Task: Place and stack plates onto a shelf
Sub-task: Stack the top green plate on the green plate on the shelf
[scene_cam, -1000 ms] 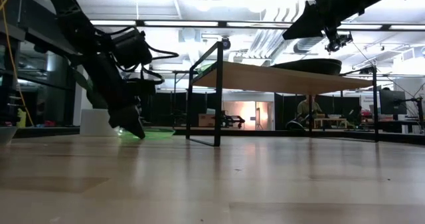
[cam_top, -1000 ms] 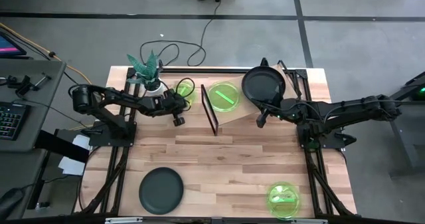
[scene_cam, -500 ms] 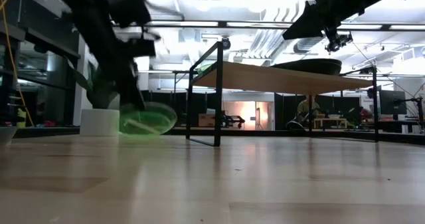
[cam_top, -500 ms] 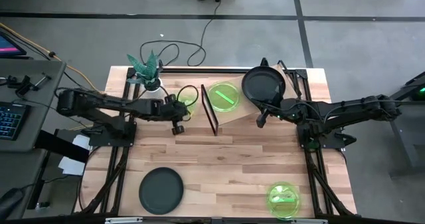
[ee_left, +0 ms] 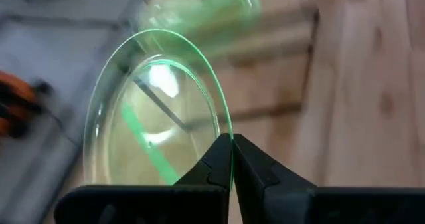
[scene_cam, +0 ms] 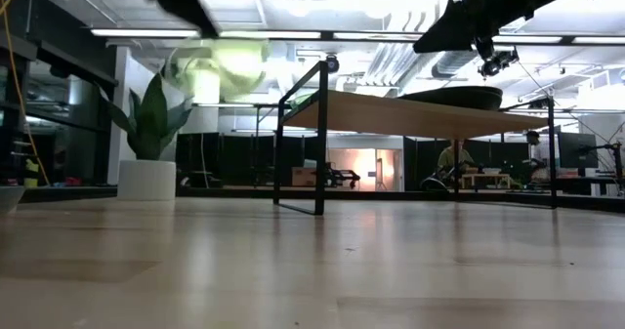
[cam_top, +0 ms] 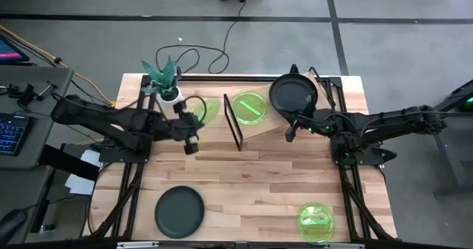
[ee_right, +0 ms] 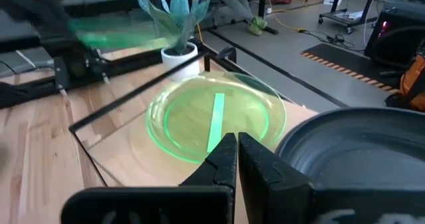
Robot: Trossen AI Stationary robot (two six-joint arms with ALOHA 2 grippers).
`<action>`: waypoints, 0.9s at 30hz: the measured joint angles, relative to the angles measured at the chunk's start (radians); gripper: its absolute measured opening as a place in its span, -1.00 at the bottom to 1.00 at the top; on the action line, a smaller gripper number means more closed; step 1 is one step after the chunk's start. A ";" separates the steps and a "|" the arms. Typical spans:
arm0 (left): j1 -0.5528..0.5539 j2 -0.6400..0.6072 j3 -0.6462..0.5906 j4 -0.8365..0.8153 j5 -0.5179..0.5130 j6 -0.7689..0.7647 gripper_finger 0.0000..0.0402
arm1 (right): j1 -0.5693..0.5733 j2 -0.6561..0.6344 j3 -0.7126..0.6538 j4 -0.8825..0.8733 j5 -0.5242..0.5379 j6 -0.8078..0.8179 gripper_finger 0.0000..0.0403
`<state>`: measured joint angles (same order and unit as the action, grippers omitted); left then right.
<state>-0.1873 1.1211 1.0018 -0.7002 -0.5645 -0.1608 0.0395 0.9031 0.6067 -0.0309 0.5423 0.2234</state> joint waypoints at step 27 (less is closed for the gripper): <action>0.190 0.595 0.366 0.305 0.199 0.716 -1.00 | 0.001 -0.002 0.000 0.035 0.026 -0.041 -1.00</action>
<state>0.0028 1.7162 1.3682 -0.3950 -0.3656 0.5552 0.0402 0.9016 0.6067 0.0038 0.5686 0.1821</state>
